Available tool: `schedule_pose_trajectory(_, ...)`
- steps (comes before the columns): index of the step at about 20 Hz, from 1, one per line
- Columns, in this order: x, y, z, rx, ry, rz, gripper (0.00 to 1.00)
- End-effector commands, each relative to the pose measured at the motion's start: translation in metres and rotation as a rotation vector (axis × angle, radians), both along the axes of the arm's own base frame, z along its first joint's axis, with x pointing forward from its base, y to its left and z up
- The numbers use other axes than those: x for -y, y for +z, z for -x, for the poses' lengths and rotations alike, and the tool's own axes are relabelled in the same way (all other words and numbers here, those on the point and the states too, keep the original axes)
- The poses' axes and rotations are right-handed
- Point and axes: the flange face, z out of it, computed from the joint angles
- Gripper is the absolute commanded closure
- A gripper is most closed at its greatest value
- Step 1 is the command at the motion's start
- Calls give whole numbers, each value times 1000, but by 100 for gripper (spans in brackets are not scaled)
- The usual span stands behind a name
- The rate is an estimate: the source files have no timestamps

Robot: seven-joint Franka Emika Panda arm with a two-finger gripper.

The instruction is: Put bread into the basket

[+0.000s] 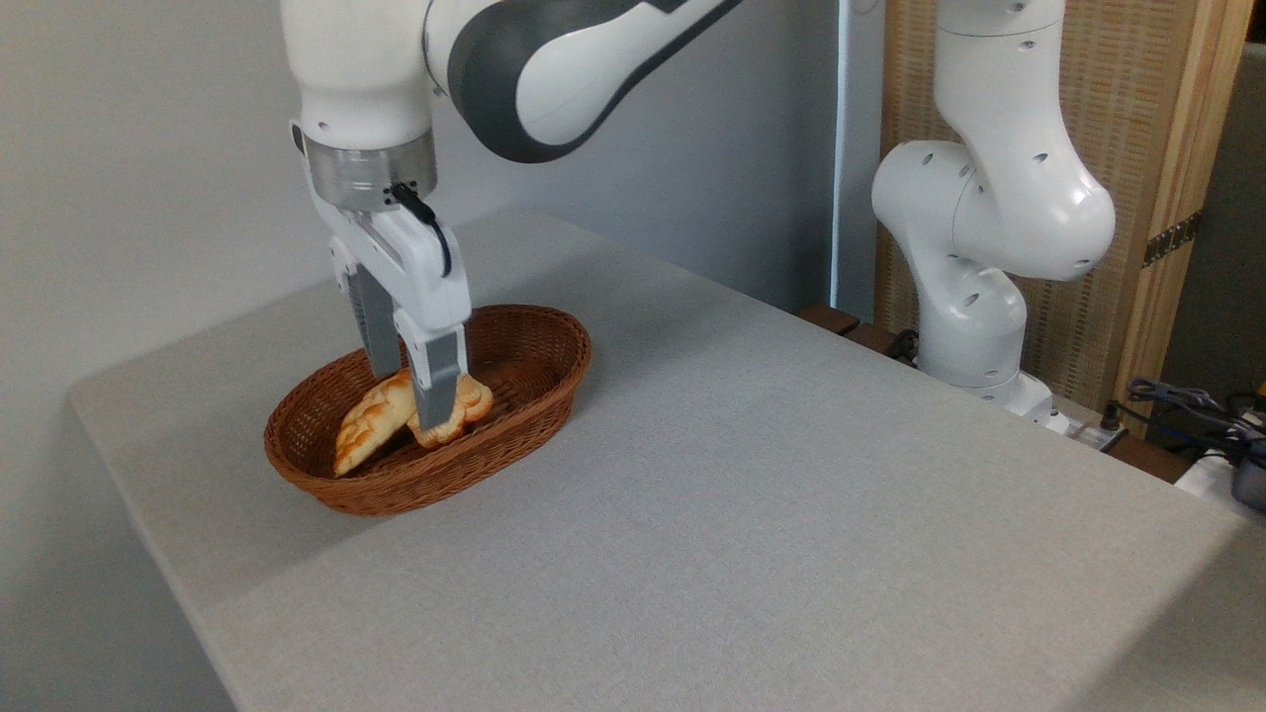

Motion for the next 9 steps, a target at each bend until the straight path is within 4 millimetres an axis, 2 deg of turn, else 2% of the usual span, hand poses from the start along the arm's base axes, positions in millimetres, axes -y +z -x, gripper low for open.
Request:
schedule_pose_trajectory(1,-54,9,-6,18,36,-46,0)
schedule_pose_trajectory(3,-78,11,-8,26,46,-69,0)
schedule_pose_trajectory(6,-90,11,-8,25,57,-77,0)
schedule_pose_trajectory(9,-113,11,-9,24,88,-95,0)
